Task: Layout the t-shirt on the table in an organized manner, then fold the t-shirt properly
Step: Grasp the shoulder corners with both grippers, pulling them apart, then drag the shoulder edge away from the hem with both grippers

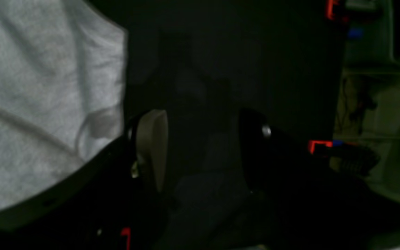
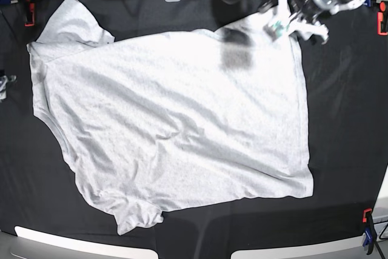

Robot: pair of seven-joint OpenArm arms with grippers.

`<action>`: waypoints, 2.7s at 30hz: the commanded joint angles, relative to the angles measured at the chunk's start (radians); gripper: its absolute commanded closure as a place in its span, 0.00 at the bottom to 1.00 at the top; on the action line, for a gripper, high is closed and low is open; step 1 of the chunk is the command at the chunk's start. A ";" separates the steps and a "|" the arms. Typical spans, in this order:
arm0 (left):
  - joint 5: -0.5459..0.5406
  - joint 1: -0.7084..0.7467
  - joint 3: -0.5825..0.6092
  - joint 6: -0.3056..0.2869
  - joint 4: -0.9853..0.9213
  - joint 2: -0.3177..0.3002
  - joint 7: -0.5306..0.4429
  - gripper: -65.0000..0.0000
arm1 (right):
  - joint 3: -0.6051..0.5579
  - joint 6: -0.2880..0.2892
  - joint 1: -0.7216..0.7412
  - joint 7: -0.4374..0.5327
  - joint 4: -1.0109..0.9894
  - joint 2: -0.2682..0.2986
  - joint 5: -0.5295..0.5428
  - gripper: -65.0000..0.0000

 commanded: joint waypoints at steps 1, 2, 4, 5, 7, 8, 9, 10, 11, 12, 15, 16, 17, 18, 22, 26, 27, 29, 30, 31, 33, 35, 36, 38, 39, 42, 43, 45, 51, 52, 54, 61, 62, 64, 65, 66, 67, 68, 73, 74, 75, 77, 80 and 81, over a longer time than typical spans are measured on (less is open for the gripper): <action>0.012 0.029 -0.002 0.007 0.018 -0.019 -0.043 0.53 | 0.010 -0.003 0.002 0.010 0.041 0.028 0.001 0.51; 0.046 0.052 -0.002 0.019 0.018 -0.031 -0.074 0.53 | 0.010 -0.003 -0.010 0.008 0.066 0.029 0.015 0.51; 0.125 0.087 -0.002 0.054 0.018 -0.047 -0.136 0.53 | 0.010 -0.003 -0.029 0.007 0.110 0.029 0.043 0.51; 0.164 0.097 -0.001 0.076 0.018 -0.050 -0.164 0.53 | 0.010 -0.003 -0.032 0.006 0.128 0.028 0.062 0.51; 0.222 0.105 0.006 0.106 0.017 -0.049 -0.192 0.53 | 0.010 -0.003 -0.032 -0.003 0.151 0.029 0.103 0.51; 0.237 0.106 0.018 0.124 0.017 -0.048 -0.193 0.53 | 0.010 -0.003 -0.032 -0.003 0.160 0.029 0.125 0.51; 0.257 0.105 0.034 0.143 0.017 -0.048 -0.196 0.53 | 0.010 -0.003 -0.032 -0.004 0.167 0.028 0.147 0.51; 0.283 0.105 0.056 0.167 0.017 -0.048 -0.205 0.53 | 0.010 -0.003 -0.032 -0.006 0.174 0.028 0.168 0.51; 0.317 0.106 0.082 0.194 0.017 -0.048 -0.217 0.53 | 0.010 -0.003 -0.032 -0.012 0.180 0.028 0.193 0.51; 0.353 0.105 0.111 0.228 0.017 -0.048 -0.220 0.53 | 0.010 -0.003 -0.032 -0.018 0.184 0.029 0.219 0.51; 0.442 0.106 0.193 0.322 0.003 -0.048 -0.218 0.53 | 0.010 0.009 -0.032 -0.037 0.189 0.029 0.285 0.51; 0.465 0.106 0.215 0.345 -0.004 -0.048 -0.216 0.53 | 0.010 0.025 -0.032 -0.046 0.189 0.028 0.310 0.51; 0.492 0.105 0.235 0.374 -0.013 -0.048 -0.216 0.53 | 0.010 0.045 -0.032 -0.059 0.189 0.028 0.339 0.51; 0.521 0.105 0.252 0.406 -0.023 -0.048 -0.216 0.53 | 0.010 0.068 -0.032 -0.077 0.189 0.028 0.371 0.51; 0.574 0.105 0.272 0.485 -0.087 -0.048 -0.211 0.53 | 0.010 0.122 -0.037 -0.126 0.189 0.029 0.518 0.51; 0.574 0.091 0.272 0.489 -0.158 -0.048 -0.213 0.53 | 0.009 0.135 -0.072 -0.126 0.208 0.028 0.631 0.51; 0.574 0.084 0.272 0.489 -0.169 -0.047 -0.216 0.53 | 0.008 0.135 -0.090 -0.126 0.218 0.028 0.662 0.51; 0.574 0.066 0.272 0.490 -0.184 -0.046 -0.220 0.53 | 0.006 0.135 -0.138 -0.126 0.246 0.028 0.691 0.51; 0.574 0.056 0.272 0.489 -0.187 -0.046 -0.220 0.53 | 0.006 0.135 -0.166 -0.126 0.263 0.028 0.698 0.51; 0.575 0.051 0.272 0.489 -0.187 -0.046 -0.220 0.53 | 0.006 0.135 -0.193 -0.127 0.283 0.028 0.697 0.51; 0.589 0.043 0.273 0.489 -0.186 -0.046 -0.220 0.53 | 0.006 0.135 -0.253 -0.128 0.324 0.029 0.697 0.51; 0.589 0.042 0.273 0.490 -0.185 -0.046 -0.212 0.59 | 0.006 0.135 -0.314 -0.129 0.372 0.029 0.695 0.51; 0.589 0.042 0.273 0.490 -0.185 -0.046 -0.209 0.63 | 0.006 0.135 -0.343 -0.130 0.397 0.029 0.689 0.51; 0.589 0.042 0.273 0.491 -0.185 -0.046 -0.187 0.70 | 0.006 0.135 -0.392 -0.130 0.441 0.028 0.668 0.51; 0.589 0.042 0.273 0.491 -0.185 -0.046 -0.175 0.73 | 0.006 0.135 -0.416 -0.130 0.460 0.029 0.657 0.51; 0.589 0.042 0.273 0.491 -0.185 -0.046 -0.155 0.88 | 0.006 0.135 -0.487 -0.130 0.495 0.029 0.629 0.51; 0.589 0.042 0.273 0.491 -0.185 -0.046 -0.154 0.94 | 0.006 0.135 -0.512 -0.129 0.497 0.029 0.606 0.51; 0.588 0.042 0.273 0.492 -0.178 -0.045 -0.142 1.00 | 0.006 0.135 -0.555 -0.129 0.496 0.029 0.554 0.51; 0.501 0.042 0.273 0.589 -0.083 -0.046 -0.088 1.00 | -0.023 0.135 -0.666 -0.114 0.496 0.029 0.373 0.51; 0.489 0.042 0.273 0.590 -0.066 -0.045 -0.089 1.00 | -0.039 0.135 -0.681 -0.092 0.496 0.029 0.323 0.51; 0.459 0.042 0.273 0.589 -0.041 -0.046 -0.092 1.00 | -0.093 0.135 -0.710 -0.026 0.496 0.029 0.201 0.51; 0.400 0.042 0.273 0.589 -0.029 -0.045 -0.114 1.00 | -0.520 -0.227 -0.720 0.187 0.494 0.029 -0.295 0.51; 0.400 0.042 0.273 0.589 -0.029 -0.045 -0.114 1.00 | -0.577 -0.320 -0.710 0.187 0.494 0.029 -0.350 0.51; 0.401 0.042 0.272 0.589 -0.029 -0.046 -0.114 1.00 | -0.668 -0.436 -0.696 0.168 0.494 0.029 -0.456 0.51; 0.400 0.042 0.273 0.589 -0.029 -0.045 -0.114 1.00 | -0.702 -0.481 -0.691 0.160 0.494 0.029 -0.504 0.51; 0.400 0.042 0.272 0.589 -0.029 -0.045 -0.114 1.00 | -0.727 -0.521 -0.691 0.157 0.494 0.029 -0.547 0.51; 0.400 0.042 0.272 0.589 -0.029 -0.045 -0.114 1.00 | -0.747 -0.556 -0.691 0.158 0.494 0.029 -0.576 0.51; 0.400 0.042 0.273 0.589 -0.029 -0.045 -0.114 1.00 | -0.759 -0.575 -0.691 0.153 0.494 0.029 -0.586 0.51; 0.400 0.042 0.273 0.589 -0.029 -0.045 -0.114 1.00 | -0.768 -0.576 -0.688 0.144 0.462 0.029 -0.538 0.51; 0.401 0.042 0.272 0.589 -0.029 -0.045 -0.114 1.00 | -0.766 -0.590 -0.685 0.144 0.444 0.029 -0.539 0.51; 0.401 0.042 0.273 0.589 -0.029 -0.046 -0.114 1.00 | -0.766 -0.607 -0.677 0.141 0.423 0.029 -0.542 0.51; 0.401 0.042 0.272 0.589 -0.029 -0.046 -0.114 1.00 | -0.766 -0.626 -0.660 0.131 0.379 0.029 -0.575 0.51; 0.401 0.042 0.272 0.589 -0.029 -0.046 -0.114 1.00 | -0.766 -0.649 -0.646 0.099 0.328 0.029 -0.628 0.51; 0.401 0.042 0.272 0.589 -0.029 -0.046 -0.114 1.00 | -0.766 -0.656 -0.645 0.085 0.318 0.029 -0.641 0.51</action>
